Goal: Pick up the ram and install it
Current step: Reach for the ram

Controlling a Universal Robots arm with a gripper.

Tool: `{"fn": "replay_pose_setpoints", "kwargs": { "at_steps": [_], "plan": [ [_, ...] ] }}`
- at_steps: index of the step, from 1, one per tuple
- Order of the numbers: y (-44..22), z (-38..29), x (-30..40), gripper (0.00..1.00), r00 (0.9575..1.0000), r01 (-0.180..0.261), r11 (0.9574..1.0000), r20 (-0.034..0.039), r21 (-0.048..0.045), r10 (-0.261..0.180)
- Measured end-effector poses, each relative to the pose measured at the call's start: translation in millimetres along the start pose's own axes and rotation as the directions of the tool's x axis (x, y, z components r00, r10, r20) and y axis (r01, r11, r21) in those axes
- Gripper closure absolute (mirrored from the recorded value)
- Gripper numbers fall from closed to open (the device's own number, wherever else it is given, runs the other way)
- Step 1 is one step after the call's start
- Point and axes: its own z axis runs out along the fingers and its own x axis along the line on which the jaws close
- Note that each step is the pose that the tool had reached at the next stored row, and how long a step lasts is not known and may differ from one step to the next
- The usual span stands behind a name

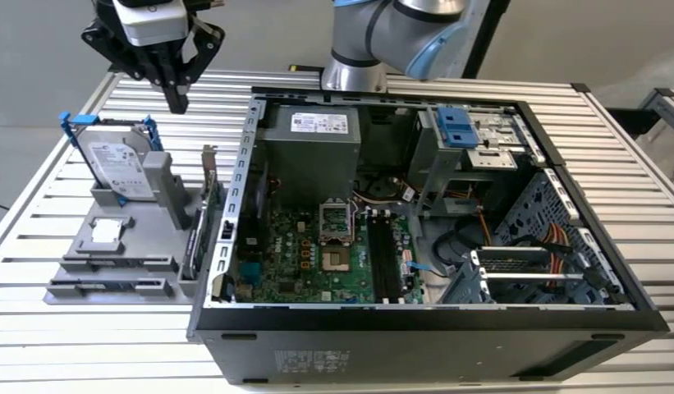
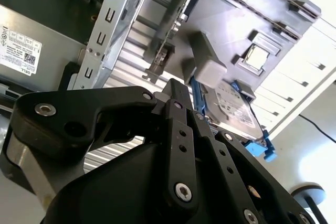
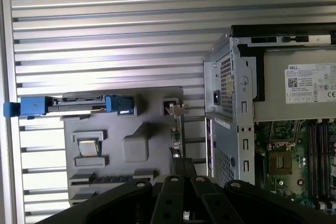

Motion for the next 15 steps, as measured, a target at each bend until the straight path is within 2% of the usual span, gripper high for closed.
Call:
{"fn": "replay_pose_setpoints", "kwargs": {
  "at_steps": [15],
  "plan": [
    [-0.7,-0.2,10.3,1.0,1.0,0.0,1.0,0.0,0.0,0.0]
  ]
}}
